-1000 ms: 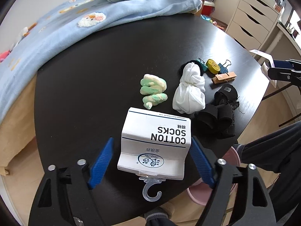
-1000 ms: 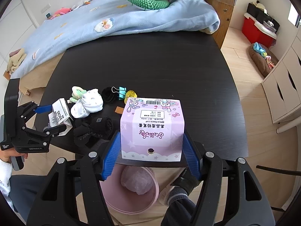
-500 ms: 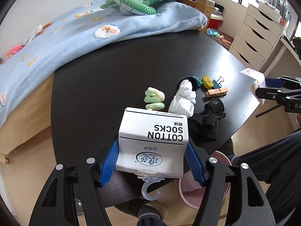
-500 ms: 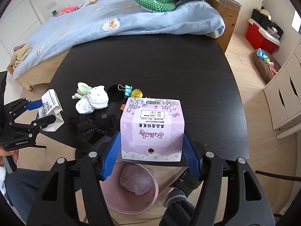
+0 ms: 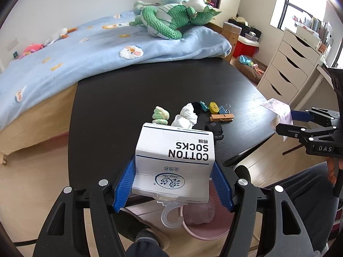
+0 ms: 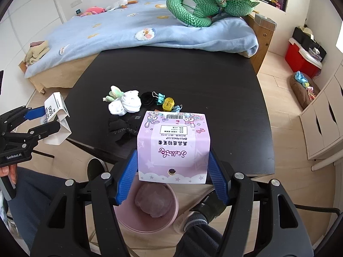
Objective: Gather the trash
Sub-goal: 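Carry both packages over the pink wastebasket and open both grippers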
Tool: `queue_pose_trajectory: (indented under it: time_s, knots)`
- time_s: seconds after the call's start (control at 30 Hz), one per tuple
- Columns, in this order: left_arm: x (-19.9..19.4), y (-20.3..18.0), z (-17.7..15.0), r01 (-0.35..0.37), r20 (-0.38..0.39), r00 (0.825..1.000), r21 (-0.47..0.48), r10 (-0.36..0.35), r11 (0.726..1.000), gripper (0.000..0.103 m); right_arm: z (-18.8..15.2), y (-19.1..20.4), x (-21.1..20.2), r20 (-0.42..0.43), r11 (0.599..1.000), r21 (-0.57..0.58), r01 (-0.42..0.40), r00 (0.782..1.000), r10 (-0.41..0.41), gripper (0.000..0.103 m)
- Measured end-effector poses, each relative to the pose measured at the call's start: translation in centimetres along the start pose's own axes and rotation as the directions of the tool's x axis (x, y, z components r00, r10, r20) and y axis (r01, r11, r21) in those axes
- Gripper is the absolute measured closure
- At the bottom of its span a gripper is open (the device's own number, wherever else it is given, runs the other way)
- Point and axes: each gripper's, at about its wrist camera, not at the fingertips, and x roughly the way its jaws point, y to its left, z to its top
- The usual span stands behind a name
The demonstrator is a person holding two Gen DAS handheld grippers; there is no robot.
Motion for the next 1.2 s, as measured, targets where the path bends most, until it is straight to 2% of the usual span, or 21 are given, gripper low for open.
queue_pose_trajectory:
  time_s: [0.33,0.7,0.77,0.8,1.03,1.2]
  knots:
    - [-2.2,-1.5,-3.2,0.025,0.032,0.999,-0.02,-0.024,0.999,0.038,-4.4,3.7,-2.1,-0.008,0.993,-0.09,-0.078,0.997,0.078,0.04]
    - [-4.0,-1.3,-5.1,0.041,0.047,0.998,-0.046,-0.039,0.998,0.038,-7.3,6.4,-0.5,-0.091,0.978,-0.125,-0.165,0.984,0.155,0.04]
    - [-4.0,-1.4,-5.1,0.04,0.045,0.998,-0.043,-0.038,0.998,0.038,-7.3,6.5,-0.3,-0.099,0.977,-0.125,-0.174,0.982,0.162,0.028]
    - [-4.0,-1.4,-5.1,0.041,0.045,0.998,-0.042,-0.039,0.998,0.038,-7.2,6.4,-0.4,-0.092,0.978,-0.12,-0.173,0.982,0.162,0.015]
    - [-3.8,-2.2,-5.6,0.059,0.035,0.998,-0.02,-0.058,0.998,0.037,-6.7,4.8,-1.1,-0.057,0.987,-0.064,-0.149,0.988,0.146,0.007]
    - [-3.7,-3.0,-5.6,0.074,0.031,0.997,-0.001,-0.073,0.997,0.037,-6.3,3.7,-2.1,-0.027,0.991,-0.042,-0.127,0.992,0.126,0.005]
